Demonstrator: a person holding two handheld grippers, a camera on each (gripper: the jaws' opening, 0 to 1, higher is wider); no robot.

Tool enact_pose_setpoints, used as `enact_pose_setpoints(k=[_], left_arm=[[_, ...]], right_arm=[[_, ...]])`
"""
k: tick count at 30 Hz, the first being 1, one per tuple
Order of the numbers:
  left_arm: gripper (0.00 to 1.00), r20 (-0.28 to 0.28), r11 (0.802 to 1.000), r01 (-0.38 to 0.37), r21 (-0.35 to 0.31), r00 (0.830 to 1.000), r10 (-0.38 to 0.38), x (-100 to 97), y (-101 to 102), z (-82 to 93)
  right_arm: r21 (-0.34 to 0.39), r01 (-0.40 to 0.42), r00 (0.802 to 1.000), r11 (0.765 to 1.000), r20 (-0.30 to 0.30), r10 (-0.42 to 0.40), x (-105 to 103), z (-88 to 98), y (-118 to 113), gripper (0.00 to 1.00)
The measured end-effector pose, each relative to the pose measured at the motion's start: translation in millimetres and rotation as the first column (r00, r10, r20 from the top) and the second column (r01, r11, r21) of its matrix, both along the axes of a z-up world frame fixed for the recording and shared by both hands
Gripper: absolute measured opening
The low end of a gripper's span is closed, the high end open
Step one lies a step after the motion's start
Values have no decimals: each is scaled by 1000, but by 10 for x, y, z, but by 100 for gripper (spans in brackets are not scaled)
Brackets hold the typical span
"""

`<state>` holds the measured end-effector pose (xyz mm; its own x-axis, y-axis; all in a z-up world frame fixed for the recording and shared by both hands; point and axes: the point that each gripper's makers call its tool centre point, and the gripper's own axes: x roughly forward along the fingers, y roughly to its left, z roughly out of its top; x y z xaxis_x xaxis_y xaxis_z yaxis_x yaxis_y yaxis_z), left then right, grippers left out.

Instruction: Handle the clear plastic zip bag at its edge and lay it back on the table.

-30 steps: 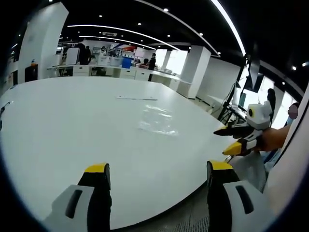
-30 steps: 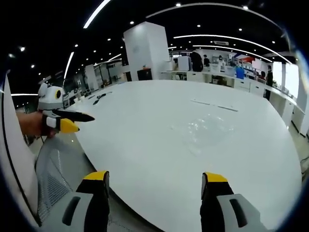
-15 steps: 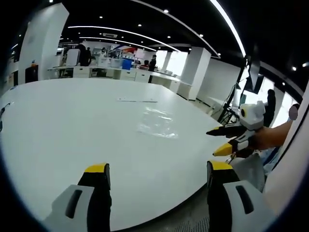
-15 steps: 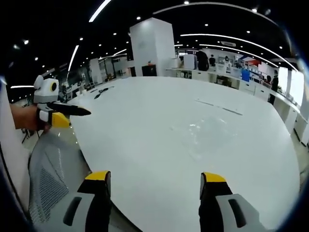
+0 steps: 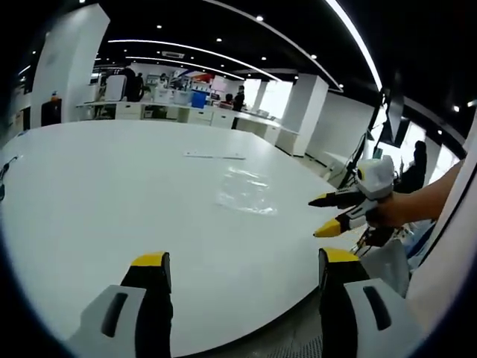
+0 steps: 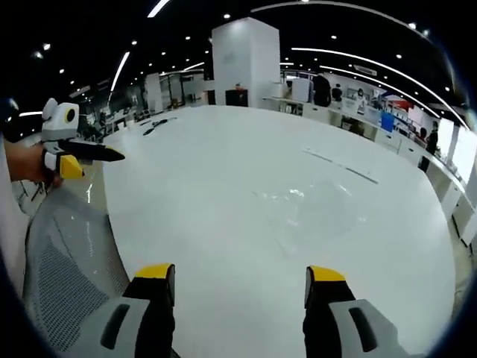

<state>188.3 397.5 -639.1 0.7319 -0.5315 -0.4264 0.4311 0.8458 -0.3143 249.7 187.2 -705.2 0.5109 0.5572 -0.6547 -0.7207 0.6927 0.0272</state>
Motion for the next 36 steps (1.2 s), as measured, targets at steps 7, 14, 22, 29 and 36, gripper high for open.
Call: enact_pose_setpoints(k=[7, 14, 22, 29, 36], left_arm=[[80, -6, 1000, -9, 0, 1000, 9, 10, 25, -12], [80, -8, 1000, -19, 0, 1000, 19, 16, 35, 1], [79, 4, 1000, -7, -13, 1000, 7, 26, -5, 18], [79, 7, 1000, 18, -5, 1000, -18, 21, -26, -3], [77, 2, 1000, 10, -16, 1000, -10, 36, -14, -14]], right_arm=[[-60, -44, 999, 997, 15, 45, 166, -104, 27, 66], [-114, -91, 996, 989, 15, 93, 327, -224, 32, 60], [-155, -120, 992, 980, 7, 123, 505, -320, 39, 57], [-182, -145, 989, 973, -3, 146, 638, -389, 58, 49], [-224, -179, 983, 958, -3, 183, 755, -445, 73, 42]])
